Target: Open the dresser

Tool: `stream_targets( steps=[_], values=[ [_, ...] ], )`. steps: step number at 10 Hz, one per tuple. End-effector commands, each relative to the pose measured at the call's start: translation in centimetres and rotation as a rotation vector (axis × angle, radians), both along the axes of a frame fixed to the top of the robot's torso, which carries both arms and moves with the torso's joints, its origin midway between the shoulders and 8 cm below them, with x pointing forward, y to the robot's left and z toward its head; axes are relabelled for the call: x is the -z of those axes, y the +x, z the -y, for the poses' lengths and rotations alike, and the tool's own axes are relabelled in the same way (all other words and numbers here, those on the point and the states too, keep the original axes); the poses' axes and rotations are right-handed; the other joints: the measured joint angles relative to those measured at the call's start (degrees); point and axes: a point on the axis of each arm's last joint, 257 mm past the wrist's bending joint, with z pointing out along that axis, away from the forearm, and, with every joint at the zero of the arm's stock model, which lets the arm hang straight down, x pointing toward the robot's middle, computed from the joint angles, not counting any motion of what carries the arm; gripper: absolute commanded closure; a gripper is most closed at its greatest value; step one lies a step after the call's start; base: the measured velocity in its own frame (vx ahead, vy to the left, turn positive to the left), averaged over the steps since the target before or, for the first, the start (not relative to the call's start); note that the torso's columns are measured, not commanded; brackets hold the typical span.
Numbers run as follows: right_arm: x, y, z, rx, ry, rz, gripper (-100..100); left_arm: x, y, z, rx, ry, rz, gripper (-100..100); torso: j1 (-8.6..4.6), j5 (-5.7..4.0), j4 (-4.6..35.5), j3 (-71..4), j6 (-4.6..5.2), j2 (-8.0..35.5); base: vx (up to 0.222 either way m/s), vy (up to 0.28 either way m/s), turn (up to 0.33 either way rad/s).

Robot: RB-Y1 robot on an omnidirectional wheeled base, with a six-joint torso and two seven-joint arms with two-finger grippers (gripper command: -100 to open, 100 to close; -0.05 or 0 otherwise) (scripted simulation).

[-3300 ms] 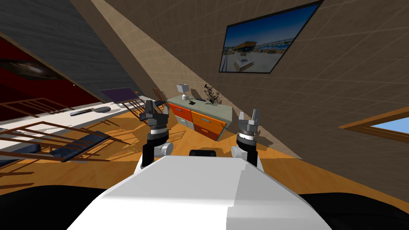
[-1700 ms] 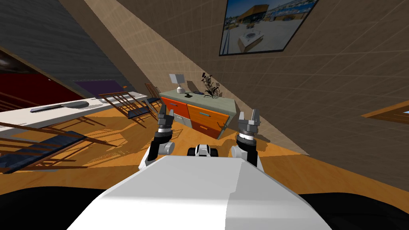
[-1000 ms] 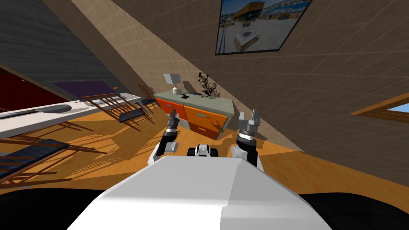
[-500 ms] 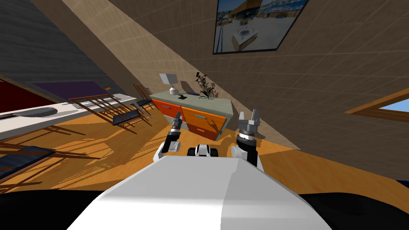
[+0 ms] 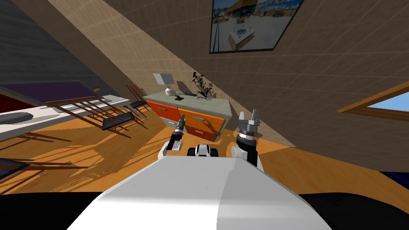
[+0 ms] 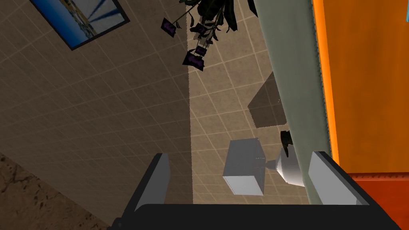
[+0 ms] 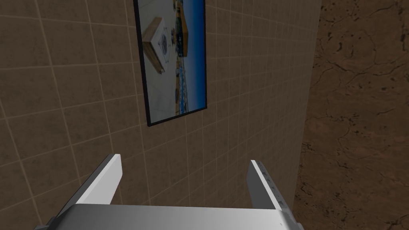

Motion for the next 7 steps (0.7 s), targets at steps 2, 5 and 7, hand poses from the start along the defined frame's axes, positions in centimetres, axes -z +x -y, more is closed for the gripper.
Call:
stream_targets(
  steps=[2, 5, 7],
  values=[
    [0.0, 0.0, 0.0, 0.000, 0.000, 0.000, 0, 4.8, 1.0, 1.2, 0.017, 0.032, -0.096, -100, 0.02, 0.01, 0.0, 0.0, 0.01, 0.1, 0.075, -0.016, -0.090],
    [0.0, 0.0, 0.0, 0.000, 0.000, 0.000, 0, 8.3, 1.6, 2.0, 0.033, 0.063, -0.167, -100, 0.02, 0.01, 0.0, 0.0, 0.01, 0.0, 0.072, -0.016, -0.064],
    [0.0, 0.0, 0.0, 0.000, 0.000, 0.000, 0, 10.3, 1.8, 2.5, 0.043, 0.086, -0.209, -100, 0.03, 0.01, 0.0, 0.0, 0.00, 0.0, 0.066, -0.009, -0.067]
  ],
)
